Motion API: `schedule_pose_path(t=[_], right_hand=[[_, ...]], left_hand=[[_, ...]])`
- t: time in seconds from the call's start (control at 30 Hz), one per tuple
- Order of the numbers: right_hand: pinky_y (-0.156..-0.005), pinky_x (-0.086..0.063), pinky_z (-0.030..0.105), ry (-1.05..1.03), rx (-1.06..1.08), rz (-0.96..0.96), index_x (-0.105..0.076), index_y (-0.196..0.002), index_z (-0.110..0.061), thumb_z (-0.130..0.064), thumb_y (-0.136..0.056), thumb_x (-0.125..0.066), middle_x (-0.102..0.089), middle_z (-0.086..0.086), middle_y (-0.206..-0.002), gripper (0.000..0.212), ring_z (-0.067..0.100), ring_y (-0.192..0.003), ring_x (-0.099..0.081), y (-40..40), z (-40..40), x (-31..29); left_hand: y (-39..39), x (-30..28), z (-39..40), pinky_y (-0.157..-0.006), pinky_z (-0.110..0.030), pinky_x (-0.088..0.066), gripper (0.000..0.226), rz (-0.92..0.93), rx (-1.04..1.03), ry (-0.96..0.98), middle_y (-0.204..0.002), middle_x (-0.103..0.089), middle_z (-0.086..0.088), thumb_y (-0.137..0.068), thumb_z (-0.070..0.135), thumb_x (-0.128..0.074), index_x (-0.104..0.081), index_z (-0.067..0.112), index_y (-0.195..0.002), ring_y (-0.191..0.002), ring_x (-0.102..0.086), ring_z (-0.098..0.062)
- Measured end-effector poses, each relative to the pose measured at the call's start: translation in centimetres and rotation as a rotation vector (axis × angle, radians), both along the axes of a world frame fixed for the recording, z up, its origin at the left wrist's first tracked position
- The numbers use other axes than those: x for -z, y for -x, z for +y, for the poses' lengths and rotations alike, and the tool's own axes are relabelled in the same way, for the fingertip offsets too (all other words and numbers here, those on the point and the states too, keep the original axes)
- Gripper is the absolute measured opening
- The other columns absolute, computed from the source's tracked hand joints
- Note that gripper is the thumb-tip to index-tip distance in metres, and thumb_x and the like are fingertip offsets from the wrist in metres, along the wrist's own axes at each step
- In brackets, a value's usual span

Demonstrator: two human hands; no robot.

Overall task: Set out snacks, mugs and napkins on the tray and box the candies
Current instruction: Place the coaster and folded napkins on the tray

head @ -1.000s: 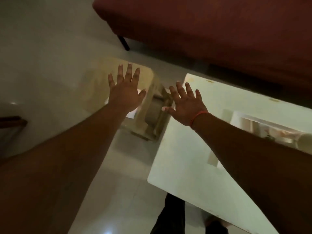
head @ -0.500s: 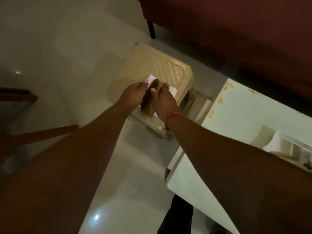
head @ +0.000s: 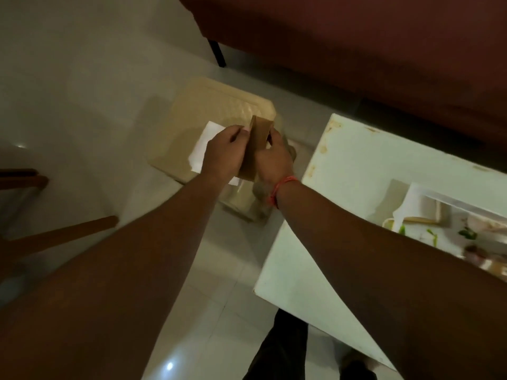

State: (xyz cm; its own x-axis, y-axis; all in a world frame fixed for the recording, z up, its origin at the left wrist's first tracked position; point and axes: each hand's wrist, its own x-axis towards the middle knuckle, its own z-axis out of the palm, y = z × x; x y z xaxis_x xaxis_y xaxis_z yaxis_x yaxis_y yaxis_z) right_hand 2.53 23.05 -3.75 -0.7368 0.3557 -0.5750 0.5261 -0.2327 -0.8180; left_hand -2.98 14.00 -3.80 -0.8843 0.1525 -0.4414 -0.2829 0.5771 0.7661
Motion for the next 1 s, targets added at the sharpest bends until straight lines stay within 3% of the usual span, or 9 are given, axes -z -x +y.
schedule_pose_path(t=[0.13,0.23,0.37,0.5,0.57,0.67,0.8,0.93,1.0], right_hand=[[-0.051,-0.042,0.000,-0.048,0.077,0.000,-0.042,-0.147,-0.026,-0.013,-0.100,-0.051,-0.056,-0.022,-0.101,0.050,0.000,-0.079,-0.055,-6.6,6.9,-0.6],[-0.042,-0.037,-0.001,-0.083,0.178,-0.032,-0.046,-0.143,-0.032,-0.014,-0.097,-0.053,-0.048,-0.033,-0.088,0.049,-0.006,-0.066,-0.059,-13.3,11.7,-1.1],[-0.044,-0.042,0.004,-0.084,0.284,-0.112,-0.058,-0.100,-0.049,-0.021,-0.093,-0.053,-0.064,-0.029,-0.078,0.029,-0.015,-0.068,-0.063,-22.3,16.8,-0.7],[-0.045,-0.044,0.007,-0.065,0.343,-0.194,-0.059,-0.082,-0.056,-0.012,-0.089,-0.049,-0.066,-0.033,-0.072,0.045,-0.014,-0.065,-0.063,-28.3,19.8,0.6],[-0.052,-0.050,0.016,-0.051,0.366,-0.228,-0.061,-0.093,-0.053,-0.008,-0.087,-0.049,-0.070,-0.020,-0.080,0.047,-0.002,-0.069,-0.068,-29.9,20.6,1.4],[-0.058,-0.054,0.022,-0.015,0.358,-0.237,-0.056,-0.125,-0.029,-0.002,-0.085,-0.048,-0.070,-0.004,-0.098,0.049,0.015,-0.085,-0.069,-30.9,21.3,2.5],[-0.066,-0.063,0.037,0.009,0.328,-0.250,-0.049,-0.136,-0.028,0.002,-0.084,-0.045,-0.070,0.006,-0.109,0.061,0.023,-0.090,-0.070,-31.2,22.2,3.4],[-0.051,-0.053,0.023,0.019,0.327,-0.246,-0.046,-0.140,-0.029,0.002,-0.086,-0.045,-0.067,0.007,-0.114,0.062,0.017,-0.084,-0.068,-30.9,22.6,3.6],[-0.055,-0.053,0.023,0.024,0.329,-0.250,-0.039,-0.146,-0.029,0.003,-0.085,-0.045,-0.065,0.005,-0.117,0.069,0.016,-0.088,-0.067,-30.6,22.8,3.7]], left_hand=[[-5.9,-0.2,7.4,-0.095,-0.046,-0.054,0.040,-0.014,0.103,-0.002,-0.115,-0.069,0.001,-0.099,0.051,-0.039,-0.063,0.026,-0.118,-0.103,-0.066,-0.021],[-11.7,0.1,13.1,-0.093,-0.051,-0.055,0.038,-0.139,0.154,-0.110,-0.111,-0.070,-0.002,-0.097,0.050,-0.041,-0.066,0.026,-0.112,-0.102,-0.067,-0.023],[-20.5,0.6,18.9,-0.090,-0.051,-0.056,0.033,-0.236,0.247,-0.114,-0.107,-0.070,0.002,-0.089,0.059,-0.042,-0.066,0.037,-0.092,-0.100,-0.068,-0.022],[-26.4,1.9,22.2,-0.089,-0.053,-0.057,0.032,-0.363,0.249,-0.142,-0.104,-0.072,-0.001,-0.086,0.059,-0.044,-0.068,0.038,-0.083,-0.098,-0.070,-0.025],[-28.0,3.1,23.2,-0.090,-0.052,-0.056,0.031,-0.413,0.261,-0.141,-0.107,-0.072,-0.002,-0.088,0.057,-0.044,-0.068,0.037,-0.086,-0.100,-0.069,-0.025],[-29.3,4.5,24.0,-0.095,-0.049,-0.054,0.035,-0.451,0.266,-0.113,-0.114,-0.070,-0.001,-0.092,0.058,-0.044,-0.067,0.035,-0.104,-0.104,-0.067,-0.023],[-29.9,5.7,24.8,-0.094,-0.044,-0.056,0.045,-0.453,0.251,-0.114,-0.119,-0.067,0.003,-0.097,0.056,-0.043,-0.061,0.028,-0.127,-0.107,-0.066,-0.018],[-29.7,5.9,25.2,-0.096,-0.046,-0.054,0.042,-0.408,0.268,-0.099,-0.118,-0.067,0.003,-0.096,0.056,-0.042,-0.063,0.030,-0.122,-0.108,-0.065,-0.020],[-29.5,5.9,25.4,-0.098,-0.046,-0.052,0.044,-0.396,0.267,-0.092,-0.119,-0.067,0.002,-0.095,0.057,-0.041,-0.062,0.030,-0.124,-0.111,-0.064,-0.021]])
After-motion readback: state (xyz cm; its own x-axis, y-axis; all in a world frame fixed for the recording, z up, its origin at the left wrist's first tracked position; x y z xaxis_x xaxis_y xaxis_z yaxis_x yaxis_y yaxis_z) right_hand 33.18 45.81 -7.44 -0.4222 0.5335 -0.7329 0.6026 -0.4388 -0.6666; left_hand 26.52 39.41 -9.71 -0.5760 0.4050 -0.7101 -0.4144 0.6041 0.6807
